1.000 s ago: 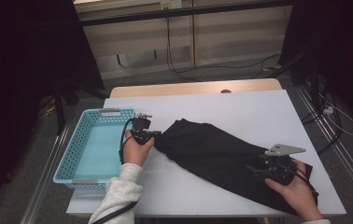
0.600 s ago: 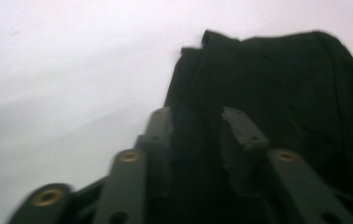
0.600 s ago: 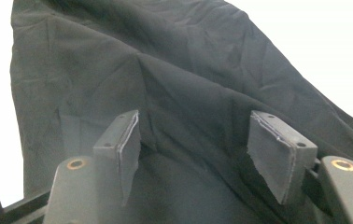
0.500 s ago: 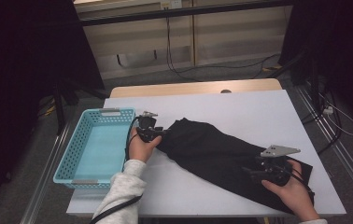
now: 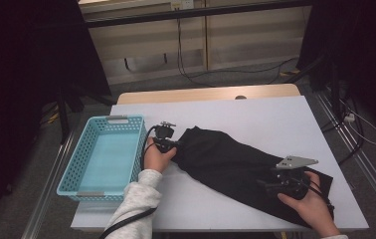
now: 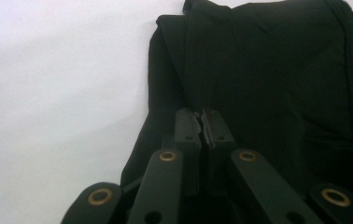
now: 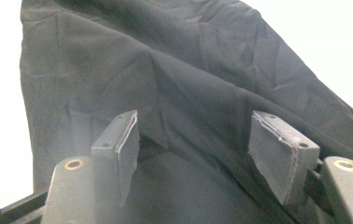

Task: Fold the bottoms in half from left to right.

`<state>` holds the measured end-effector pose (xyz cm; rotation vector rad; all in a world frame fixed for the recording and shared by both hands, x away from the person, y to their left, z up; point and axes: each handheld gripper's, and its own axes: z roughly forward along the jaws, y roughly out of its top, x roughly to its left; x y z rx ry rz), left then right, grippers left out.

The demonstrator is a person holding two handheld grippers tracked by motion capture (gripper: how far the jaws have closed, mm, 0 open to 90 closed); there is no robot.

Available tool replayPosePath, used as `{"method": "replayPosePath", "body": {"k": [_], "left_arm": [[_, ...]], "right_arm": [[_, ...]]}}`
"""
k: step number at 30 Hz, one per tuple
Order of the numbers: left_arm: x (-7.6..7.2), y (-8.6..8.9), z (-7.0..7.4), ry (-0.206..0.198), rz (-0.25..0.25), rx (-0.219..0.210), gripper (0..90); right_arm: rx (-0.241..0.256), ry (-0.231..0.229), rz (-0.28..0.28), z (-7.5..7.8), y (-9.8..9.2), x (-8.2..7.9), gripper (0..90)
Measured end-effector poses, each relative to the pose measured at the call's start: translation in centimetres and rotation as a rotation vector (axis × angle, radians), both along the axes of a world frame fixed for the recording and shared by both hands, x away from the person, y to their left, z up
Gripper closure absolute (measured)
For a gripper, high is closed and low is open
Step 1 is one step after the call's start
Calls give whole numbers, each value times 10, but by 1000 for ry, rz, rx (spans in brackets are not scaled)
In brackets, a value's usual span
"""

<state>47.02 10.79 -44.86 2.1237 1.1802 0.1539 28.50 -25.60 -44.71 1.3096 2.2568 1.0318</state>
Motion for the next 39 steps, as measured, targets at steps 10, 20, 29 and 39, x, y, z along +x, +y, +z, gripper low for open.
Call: {"method": "replayPosePath", "body": {"k": [10,20,29,39], "left_arm": [[-10,26,19,-8,40,-54,868],[-17,30,13,-15,53,-47,864],[-15,31,14,-4,70,-61,865],[-20,39,17,16,89,-50,866]], "right_arm": [[-16,23,19,-5,1,-5,336],[-22,39,66,-6,2,-14,510],[-3,36,113,-1,-3,-19,894],[3,86,170,6,-6,-34,900]]}}
